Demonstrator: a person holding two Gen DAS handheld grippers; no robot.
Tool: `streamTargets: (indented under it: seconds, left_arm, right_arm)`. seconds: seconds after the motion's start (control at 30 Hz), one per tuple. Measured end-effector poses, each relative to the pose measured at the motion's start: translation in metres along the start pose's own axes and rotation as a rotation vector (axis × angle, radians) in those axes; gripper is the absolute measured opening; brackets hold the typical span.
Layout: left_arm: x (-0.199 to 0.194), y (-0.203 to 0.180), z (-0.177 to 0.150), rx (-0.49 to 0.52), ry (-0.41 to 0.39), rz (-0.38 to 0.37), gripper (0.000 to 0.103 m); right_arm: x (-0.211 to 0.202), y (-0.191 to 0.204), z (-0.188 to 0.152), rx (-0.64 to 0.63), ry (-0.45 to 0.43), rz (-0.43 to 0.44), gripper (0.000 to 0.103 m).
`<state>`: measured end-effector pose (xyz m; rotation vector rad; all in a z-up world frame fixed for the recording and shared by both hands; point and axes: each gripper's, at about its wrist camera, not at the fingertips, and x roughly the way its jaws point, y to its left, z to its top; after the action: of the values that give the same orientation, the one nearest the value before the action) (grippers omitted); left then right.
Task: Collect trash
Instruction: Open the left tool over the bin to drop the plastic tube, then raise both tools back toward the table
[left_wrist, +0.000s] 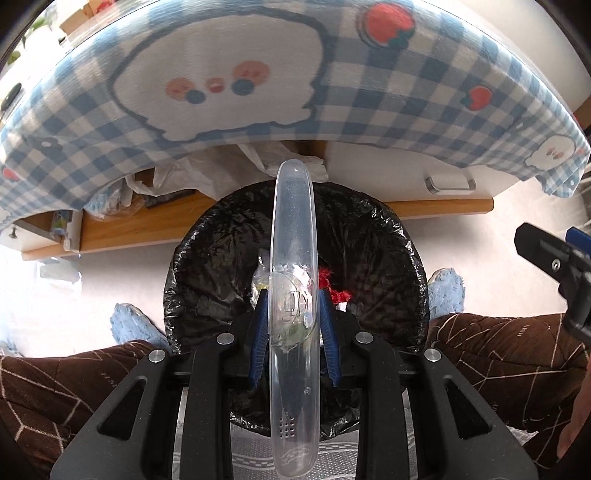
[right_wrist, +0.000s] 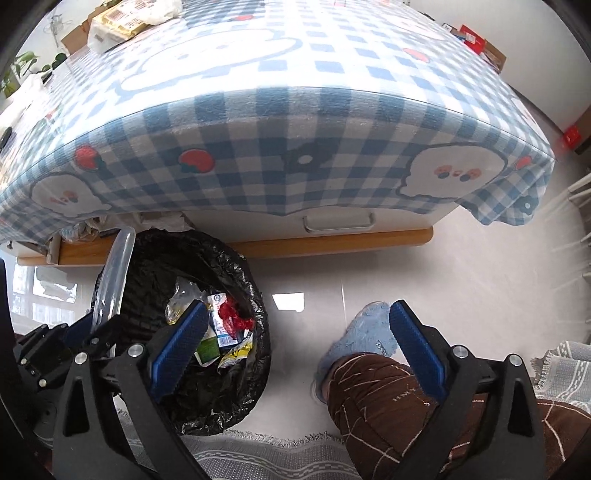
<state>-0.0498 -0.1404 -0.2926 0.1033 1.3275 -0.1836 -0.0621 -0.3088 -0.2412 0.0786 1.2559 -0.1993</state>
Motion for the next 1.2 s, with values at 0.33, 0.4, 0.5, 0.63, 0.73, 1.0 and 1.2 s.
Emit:
streamTargets:
  seconds: [0.33, 0.4, 0.5, 0.63, 0.73, 1.0, 1.2]
  left_arm:
    - [0.000, 0.002, 0.001, -0.026, -0.025, -0.004, 0.046]
    - [-0.002, 0.004, 0.002, -0.035, -0.034, 0.004, 0.057]
    - [-0.005, 0.008, 0.002, -0.039, -0.043, 0.003, 0.069]
    - [-0.015, 0.017, 0.001, -0.048, -0.082, 0.022, 0.085]
    - [-0.026, 0.027, 0.001, -0.063, -0.106, 0.020, 0.091]
    - [-0.065, 0.061, 0.006, -0.095, -0.182, 0.055, 0.097]
    - [-0.100, 0.088, 0.014, -0.121, -0.254, 0.081, 0.097]
  right_arm:
    - [-0.001, 0.002, 0.000, -0.008, -0.005, -0.018, 0.094]
    - [-0.002, 0.004, 0.000, -0.010, -0.010, -0.020, 0.094]
    - [-0.004, 0.005, 0.000, -0.015, -0.020, -0.015, 0.094]
    - [-0.008, 0.009, 0.001, -0.024, -0.036, -0.006, 0.094]
    - [-0.014, 0.013, 0.004, -0.020, -0.054, 0.013, 0.094]
    - [-0.036, 0.034, 0.017, -0.008, -0.132, 0.103, 0.094]
    - [-0.058, 0.059, 0.030, -0.052, -0.209, 0.130, 0.094]
